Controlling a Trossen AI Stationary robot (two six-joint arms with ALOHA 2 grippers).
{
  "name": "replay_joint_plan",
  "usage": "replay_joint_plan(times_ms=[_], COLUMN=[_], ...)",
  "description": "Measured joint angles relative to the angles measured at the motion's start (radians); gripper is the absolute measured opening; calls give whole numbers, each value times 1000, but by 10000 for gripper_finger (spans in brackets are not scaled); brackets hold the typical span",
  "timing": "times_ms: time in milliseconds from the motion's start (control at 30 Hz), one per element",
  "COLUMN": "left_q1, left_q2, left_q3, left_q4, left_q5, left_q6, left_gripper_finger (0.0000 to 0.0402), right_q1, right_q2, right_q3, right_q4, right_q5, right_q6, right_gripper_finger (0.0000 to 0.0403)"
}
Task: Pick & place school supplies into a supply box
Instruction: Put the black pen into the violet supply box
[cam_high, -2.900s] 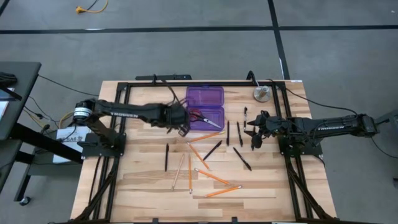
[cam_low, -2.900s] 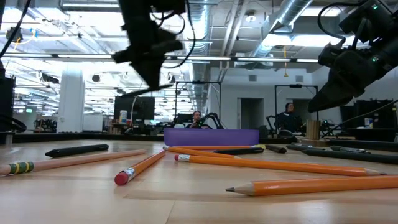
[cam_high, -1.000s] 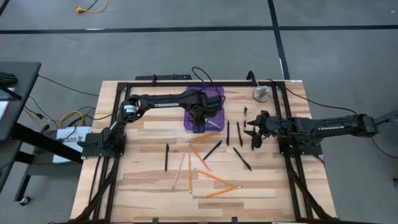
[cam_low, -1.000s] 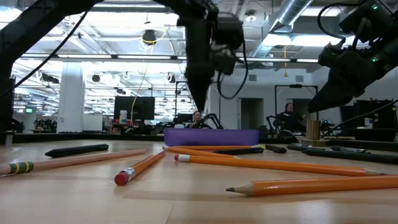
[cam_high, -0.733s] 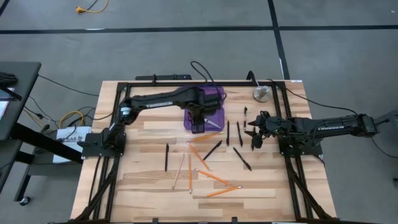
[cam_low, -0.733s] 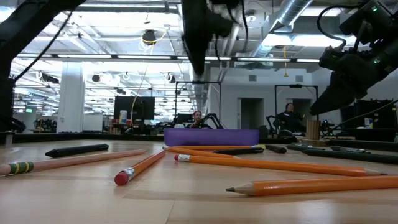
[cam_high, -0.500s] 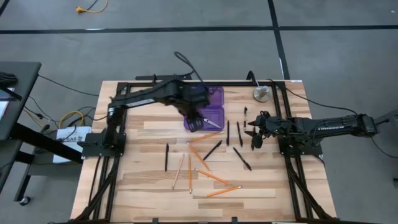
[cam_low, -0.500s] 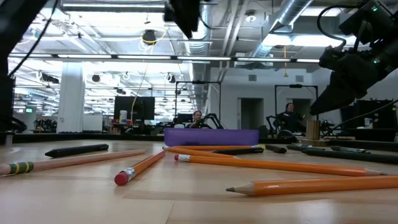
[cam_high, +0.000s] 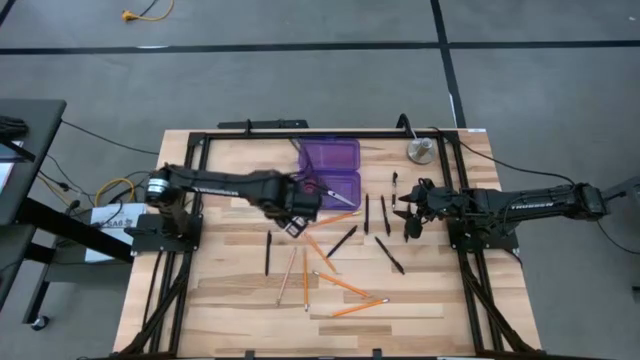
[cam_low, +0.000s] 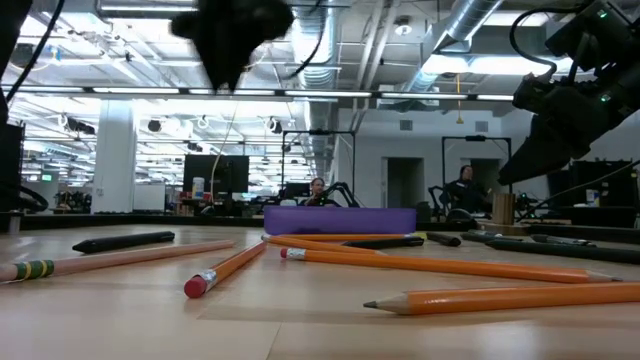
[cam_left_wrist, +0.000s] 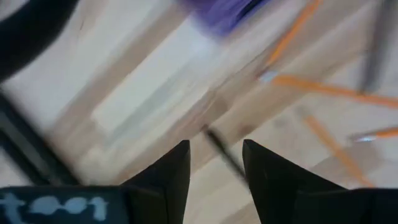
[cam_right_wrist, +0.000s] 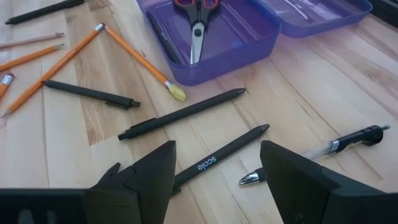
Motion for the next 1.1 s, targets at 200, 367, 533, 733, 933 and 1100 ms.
replay_joint_plan(times_ms=[200, 367, 533, 733, 933, 1100], left_q1=[-22, -28, -38, -62, -90, -108], left_q2=[-126, -221, -303, -307, -303, -273], left_q3=[-390, -605, -710, -776, -802, -801], left_q4=[441, 571, 609, 664, 709, 743], left_q5=[160, 165, 158, 185, 184, 188], left_q6=[-145, -314, -422, -488, -523, -537], left_gripper_finger=[137, 137, 137, 137, 137, 137], right_q1=[0, 0, 0, 0, 0, 0], right_q2=[0, 0, 0, 0, 0, 0], right_q3=[0, 0, 0, 0, 0, 0], right_q4=[0, 0, 0, 0, 0, 1], right_q5=[0, -1, -3, -2, -2, -2], right_q6=[0, 0, 0, 0, 0, 0], right_gripper_finger=[230, 230, 230, 230, 230, 230])
